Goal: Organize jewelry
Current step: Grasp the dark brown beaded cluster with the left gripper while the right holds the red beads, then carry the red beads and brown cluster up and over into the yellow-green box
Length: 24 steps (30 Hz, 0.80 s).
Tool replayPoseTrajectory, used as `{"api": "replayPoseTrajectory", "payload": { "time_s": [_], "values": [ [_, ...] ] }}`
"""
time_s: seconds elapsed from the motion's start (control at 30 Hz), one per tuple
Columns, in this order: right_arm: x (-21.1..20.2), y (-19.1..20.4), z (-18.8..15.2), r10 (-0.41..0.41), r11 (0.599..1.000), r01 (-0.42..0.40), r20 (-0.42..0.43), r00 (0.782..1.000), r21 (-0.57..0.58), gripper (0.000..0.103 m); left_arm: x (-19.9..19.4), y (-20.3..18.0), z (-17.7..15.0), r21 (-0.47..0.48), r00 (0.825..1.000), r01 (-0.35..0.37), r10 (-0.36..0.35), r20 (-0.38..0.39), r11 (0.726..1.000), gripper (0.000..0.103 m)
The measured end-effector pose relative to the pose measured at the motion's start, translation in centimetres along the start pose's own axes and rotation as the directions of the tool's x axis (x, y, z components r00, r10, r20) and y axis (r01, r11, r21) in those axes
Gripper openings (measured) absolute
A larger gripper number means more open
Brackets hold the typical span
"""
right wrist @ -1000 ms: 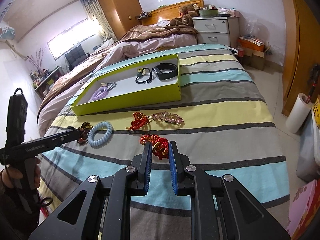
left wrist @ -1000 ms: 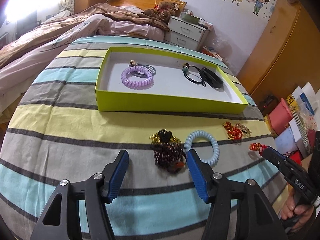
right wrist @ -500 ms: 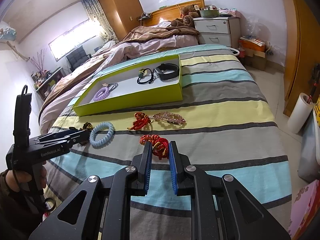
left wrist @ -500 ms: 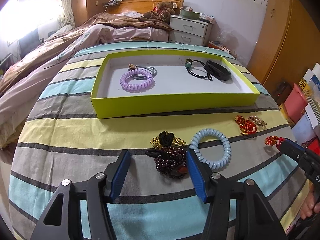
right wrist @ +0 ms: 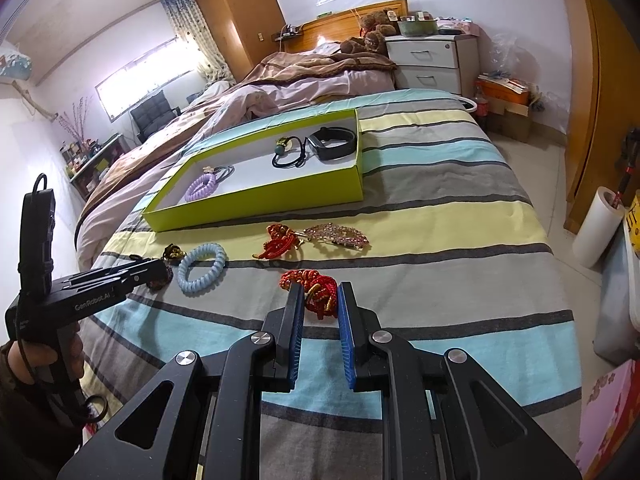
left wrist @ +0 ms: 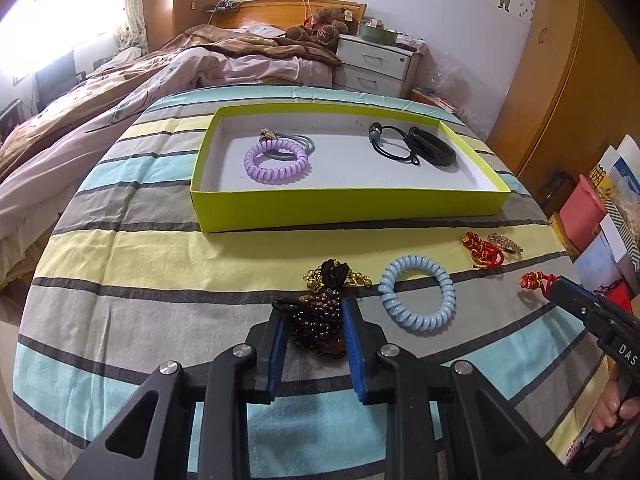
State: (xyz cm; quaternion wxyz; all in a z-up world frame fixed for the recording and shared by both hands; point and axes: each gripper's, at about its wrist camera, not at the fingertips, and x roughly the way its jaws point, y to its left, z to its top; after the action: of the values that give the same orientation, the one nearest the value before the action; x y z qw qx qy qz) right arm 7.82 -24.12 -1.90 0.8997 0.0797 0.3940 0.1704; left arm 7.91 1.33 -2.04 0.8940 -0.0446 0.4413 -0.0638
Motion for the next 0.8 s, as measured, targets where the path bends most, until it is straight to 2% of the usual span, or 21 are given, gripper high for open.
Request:
{"api": "replayPoseTrajectory", "payload": {
  "time_s": [0.5,0.8],
  "values": [
    [-0.7,0.6,0.3,0.003,1.0,-0.003,0.027,1.0,-0.001,0.017,-2.4,1.1,-0.4,-0.017,0.999,0.027,-0.027,0.035,0.999,0.025],
    [-0.9,1.3,1.4,0.004,1.0,-0.004,0.041,0.999,-0.011,0.017,-3.7,2.0,0.9,-0.035,0.997,0.038,-0.036,0.065,0.999,0.025]
  ]
}}
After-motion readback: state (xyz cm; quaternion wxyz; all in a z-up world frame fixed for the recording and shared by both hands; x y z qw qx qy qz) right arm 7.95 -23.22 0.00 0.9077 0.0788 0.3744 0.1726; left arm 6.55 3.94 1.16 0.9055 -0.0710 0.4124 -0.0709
